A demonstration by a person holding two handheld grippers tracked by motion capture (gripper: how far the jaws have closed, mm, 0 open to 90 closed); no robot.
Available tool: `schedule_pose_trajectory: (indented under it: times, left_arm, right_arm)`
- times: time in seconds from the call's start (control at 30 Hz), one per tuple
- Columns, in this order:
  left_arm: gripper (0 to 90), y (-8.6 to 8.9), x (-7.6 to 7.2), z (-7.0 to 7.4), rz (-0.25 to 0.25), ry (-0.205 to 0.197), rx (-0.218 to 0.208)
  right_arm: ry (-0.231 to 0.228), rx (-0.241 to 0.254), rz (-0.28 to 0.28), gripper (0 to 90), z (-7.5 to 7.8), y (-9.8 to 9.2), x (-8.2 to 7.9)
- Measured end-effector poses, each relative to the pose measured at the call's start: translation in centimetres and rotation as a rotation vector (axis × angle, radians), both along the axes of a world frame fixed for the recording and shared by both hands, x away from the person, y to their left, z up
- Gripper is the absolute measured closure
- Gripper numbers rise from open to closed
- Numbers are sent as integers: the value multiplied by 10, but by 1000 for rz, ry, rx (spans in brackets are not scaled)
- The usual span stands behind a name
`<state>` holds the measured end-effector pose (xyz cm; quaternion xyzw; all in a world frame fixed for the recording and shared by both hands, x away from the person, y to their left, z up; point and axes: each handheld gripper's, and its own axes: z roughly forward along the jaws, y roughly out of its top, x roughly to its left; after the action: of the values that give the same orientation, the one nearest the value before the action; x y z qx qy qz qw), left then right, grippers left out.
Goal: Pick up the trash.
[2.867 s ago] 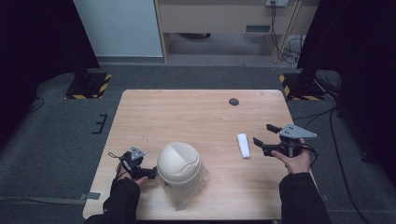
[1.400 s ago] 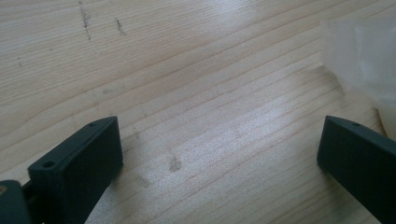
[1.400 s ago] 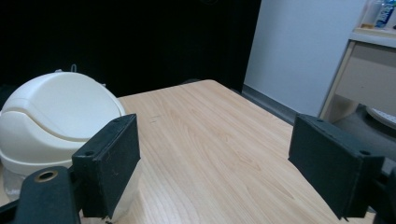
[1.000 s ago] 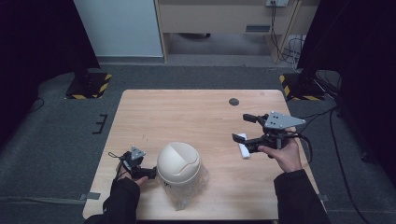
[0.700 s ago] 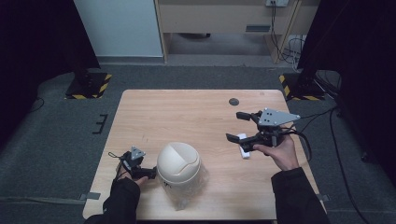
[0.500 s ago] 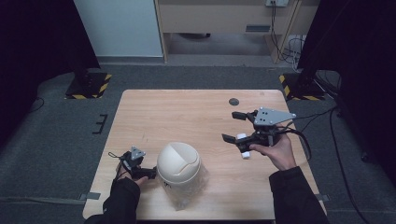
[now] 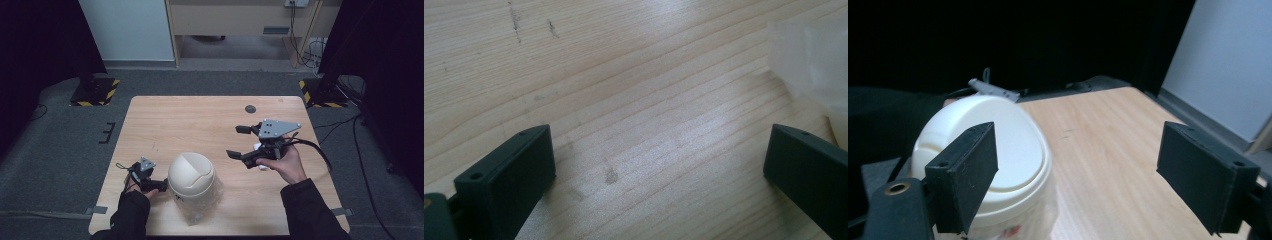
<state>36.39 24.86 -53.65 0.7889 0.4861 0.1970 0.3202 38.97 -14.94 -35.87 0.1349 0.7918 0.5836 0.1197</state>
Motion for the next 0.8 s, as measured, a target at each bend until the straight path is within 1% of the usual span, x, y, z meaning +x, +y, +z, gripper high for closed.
schedule_pose_trajectory:
  times: [0.03,0.1,0.2,0.3,0.5,0.6,0.67,0.7,0.73,0.77,0.8]
  left_arm:
    - [0,0,0,0,0,0,0]
    - [0,0,0,0,0,0,0]
    - [0,0,0,0,0,0,0]
    - [0,0,0,0,0,0,0]
    - [0,0,0,0,0,0,0]
    - [0,0,0,0,0,0,0]
    - [0,0,0,0,0,0,0]
    - [0,0,0,0,0,0,0]
    - [0,0,0,0,0,0,0]
    - [0,0,0,0,0,0,0]
    - [0,0,0,0,0,0,0]
  right_arm:
    - [9,-6,17,168,-4,4,-2]
    - [14,-15,25,168,-6,6,-3]
    - [16,-15,28,168,-9,10,-4]
    - [40,4,60,175,-14,16,-6]
    - [57,-6,79,177,-20,24,-7]
    - [58,6,82,182,-20,24,-6]
    - [55,4,82,180,-19,24,-6]
    - [41,-9,81,180,-17,24,-6]
    - [28,-18,92,176,-12,27,-7]
    - [28,-18,92,176,-12,27,-7]
    - [35,6,101,177,-7,30,-7]
